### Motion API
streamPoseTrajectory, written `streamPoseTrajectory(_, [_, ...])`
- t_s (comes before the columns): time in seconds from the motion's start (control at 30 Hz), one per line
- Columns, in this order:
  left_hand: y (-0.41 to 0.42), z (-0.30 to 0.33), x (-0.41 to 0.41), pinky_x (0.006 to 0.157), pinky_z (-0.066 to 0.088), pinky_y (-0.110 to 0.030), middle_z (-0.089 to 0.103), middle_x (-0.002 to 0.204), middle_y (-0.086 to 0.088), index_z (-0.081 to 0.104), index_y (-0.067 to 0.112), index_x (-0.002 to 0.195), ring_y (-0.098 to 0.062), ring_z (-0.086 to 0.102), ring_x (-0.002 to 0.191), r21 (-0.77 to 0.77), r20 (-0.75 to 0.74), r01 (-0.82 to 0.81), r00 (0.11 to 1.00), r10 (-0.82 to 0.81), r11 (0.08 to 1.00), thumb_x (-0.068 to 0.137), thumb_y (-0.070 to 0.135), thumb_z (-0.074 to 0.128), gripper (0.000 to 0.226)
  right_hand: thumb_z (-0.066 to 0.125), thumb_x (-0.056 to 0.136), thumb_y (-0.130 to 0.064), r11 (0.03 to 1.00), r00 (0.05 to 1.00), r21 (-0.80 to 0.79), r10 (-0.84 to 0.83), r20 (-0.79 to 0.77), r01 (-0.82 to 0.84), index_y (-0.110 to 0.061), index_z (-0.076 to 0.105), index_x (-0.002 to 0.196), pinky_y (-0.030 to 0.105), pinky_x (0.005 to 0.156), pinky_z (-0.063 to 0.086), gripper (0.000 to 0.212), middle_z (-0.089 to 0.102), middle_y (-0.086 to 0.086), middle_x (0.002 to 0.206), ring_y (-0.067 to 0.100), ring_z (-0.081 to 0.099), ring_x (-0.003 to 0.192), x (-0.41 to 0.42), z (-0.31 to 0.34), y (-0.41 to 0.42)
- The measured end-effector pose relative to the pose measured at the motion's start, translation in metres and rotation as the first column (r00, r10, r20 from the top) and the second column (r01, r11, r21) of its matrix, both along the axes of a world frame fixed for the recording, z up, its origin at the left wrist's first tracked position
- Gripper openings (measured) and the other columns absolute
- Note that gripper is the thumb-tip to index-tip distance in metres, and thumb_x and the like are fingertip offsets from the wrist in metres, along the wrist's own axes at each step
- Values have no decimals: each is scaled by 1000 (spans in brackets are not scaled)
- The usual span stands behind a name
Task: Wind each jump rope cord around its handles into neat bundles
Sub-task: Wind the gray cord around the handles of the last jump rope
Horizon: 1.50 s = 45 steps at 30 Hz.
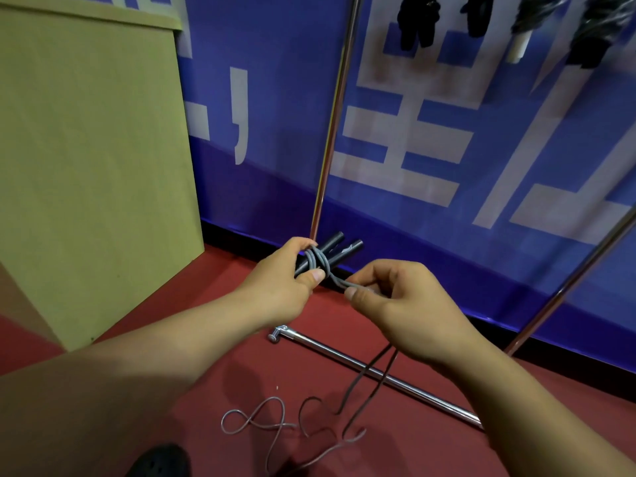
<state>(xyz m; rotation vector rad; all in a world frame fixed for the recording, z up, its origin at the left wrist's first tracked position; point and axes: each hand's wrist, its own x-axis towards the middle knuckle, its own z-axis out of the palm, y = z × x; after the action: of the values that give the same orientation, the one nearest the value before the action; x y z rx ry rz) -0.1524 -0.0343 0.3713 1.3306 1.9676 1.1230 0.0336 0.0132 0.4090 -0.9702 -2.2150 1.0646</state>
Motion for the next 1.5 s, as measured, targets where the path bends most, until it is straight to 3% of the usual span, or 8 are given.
streamPoseTrajectory(0.07, [0, 0, 1, 83, 53, -34, 69, 90, 4, 51, 28, 121, -13, 67, 84, -45, -9, -27, 1000, 27, 999, 96, 34, 62, 28, 70, 87, -29, 999, 1000, 29, -18, -5, 18, -21, 69, 78, 29, 54, 41, 12, 56, -9, 56, 6, 46, 52, 0, 1, 1])
streamPoseTrajectory(0.3, [-8, 1, 10, 53, 43, -24, 60, 47, 6, 65, 16, 75, -15, 56, 49, -238, -35, 58, 997, -68, 969, 94, 41, 63, 32, 70, 88, -29, 992, 998, 118, -39, 49, 33, -23, 68, 77, 31, 60, 45, 13, 62, -6, 63, 5, 52, 58, 2, -2, 3])
streamPoseTrajectory(0.63, [-18, 15, 35, 55, 34, -30, 54, 68, 5, 48, 23, 71, -15, 51, 62, -193, -395, 283, 854, -339, 939, 92, 48, 59, 34, 70, 87, -38, 945, 976, 263, -214, 50, 194, -27, 72, 81, 23, 65, 48, 13, 70, -13, 72, 0, 64, 71, 8, -2, 19])
streamPoseTrajectory(0.8, [-21, 19, 36, 54, 32, -32, 50, 62, 4, 47, 23, 70, -15, 48, 58, -121, -425, 346, 829, -363, 931, 91, 47, 59, 35, 81, 74, -46, 963, 964, 42, -264, -27, 265, -19, 72, 74, 32, 62, 55, 29, 70, -5, 65, 12, 66, 61, 14, 7, 26])
streamPoseTrajectory(0.97, [-30, 23, 40, 48, 27, -25, 51, 56, 13, 45, 23, 68, -9, 45, 51, -61, -473, 471, 763, -441, 880, 90, 46, 62, 36, 80, 78, -30, 931, 972, -318, -218, -90, 179, -11, 69, 75, 22, 55, 49, 22, 60, -3, 61, 10, 54, 55, 15, 11, 27])
streamPoseTrajectory(1.2, [-32, 28, 41, 57, 38, -42, 47, 64, -11, 58, 10, 76, -30, 45, 61, 236, -156, 573, 820, -551, 785, 85, 48, 57, 39, 63, 86, -26, 666, 950, -721, -57, -306, -192, -18, 60, 61, 26, 47, 51, 26, 55, 1, 56, 13, 56, 46, 16, 21, 26])
streamPoseTrajectory(1.37, [-30, 30, 41, 48, 35, -16, 45, 55, 9, 56, -11, 91, -5, 41, 49, 339, 146, 465, 833, -534, 818, 89, 30, 57, 41, 72, 73, -46, 772, 951, -632, -146, -274, -64, -21, 64, 63, 35, 71, 46, 28, 61, 5, 67, 21, 54, 65, -6, 13, 22])
streamPoseTrajectory(1.5, [-26, 30, 35, 46, 34, -17, 48, 52, 7, 60, -2, 84, -4, 40, 44, 351, 217, 319, 887, -408, 880, 92, 30, 57, 34, 58, 94, -33, 835, 957, -542, -225, -181, 94, -23, 67, 71, 30, 55, 32, 26, 55, 1, 67, 14, 41, 58, -20, 8, 13])
